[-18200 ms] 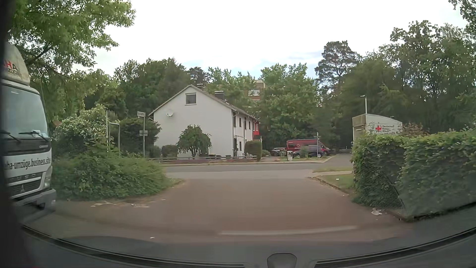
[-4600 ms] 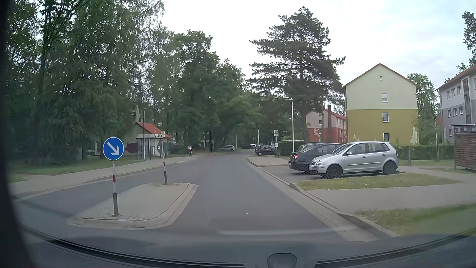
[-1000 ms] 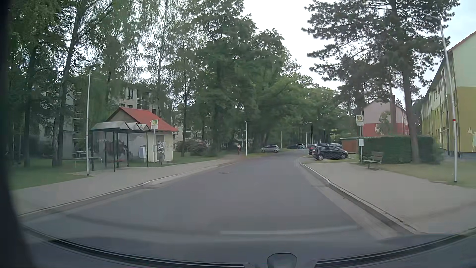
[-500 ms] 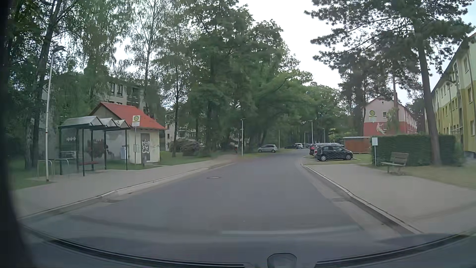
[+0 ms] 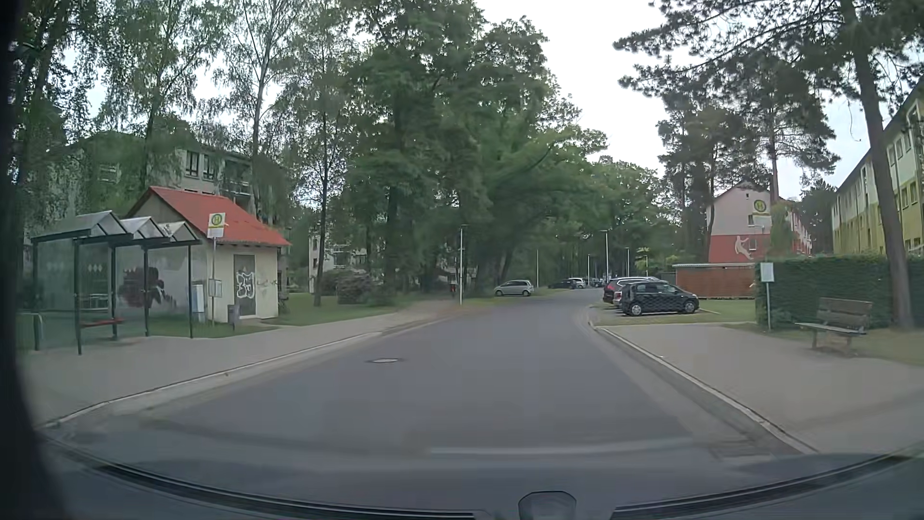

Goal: Follow the waypoints while adhering to traffic rules and regulations

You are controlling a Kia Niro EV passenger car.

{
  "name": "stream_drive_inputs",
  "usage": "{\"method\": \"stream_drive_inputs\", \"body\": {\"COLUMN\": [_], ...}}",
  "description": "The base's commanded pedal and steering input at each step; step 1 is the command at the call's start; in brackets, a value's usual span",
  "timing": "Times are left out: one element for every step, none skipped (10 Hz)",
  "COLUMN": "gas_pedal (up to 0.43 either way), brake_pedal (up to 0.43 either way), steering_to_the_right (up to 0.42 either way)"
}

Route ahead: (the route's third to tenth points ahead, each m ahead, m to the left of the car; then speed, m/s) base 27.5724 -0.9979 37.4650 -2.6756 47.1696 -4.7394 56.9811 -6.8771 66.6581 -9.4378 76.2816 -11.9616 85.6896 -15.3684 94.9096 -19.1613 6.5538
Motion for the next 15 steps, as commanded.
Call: {"method": "stream_drive_inputs", "body": {"gas_pedal": [0.177,0.177,0.177,0.177,0.177,0.177,0.177,0.177,0.169,0.169,0.169,0.169,0.157,0.157,0.150], "brake_pedal": [0.006,0.006,0.006,0.006,0.006,0.006,0.006,0.006,0.006,0.006,0.006,0.006,0.006,0.006,0.006], "steering_to_the_right": [0.016,0.016,0.016,0.016,0.016,0.016,0.017,0.018,0.021,0.023,0.025,0.026,0.026,0.026,0.026]}}
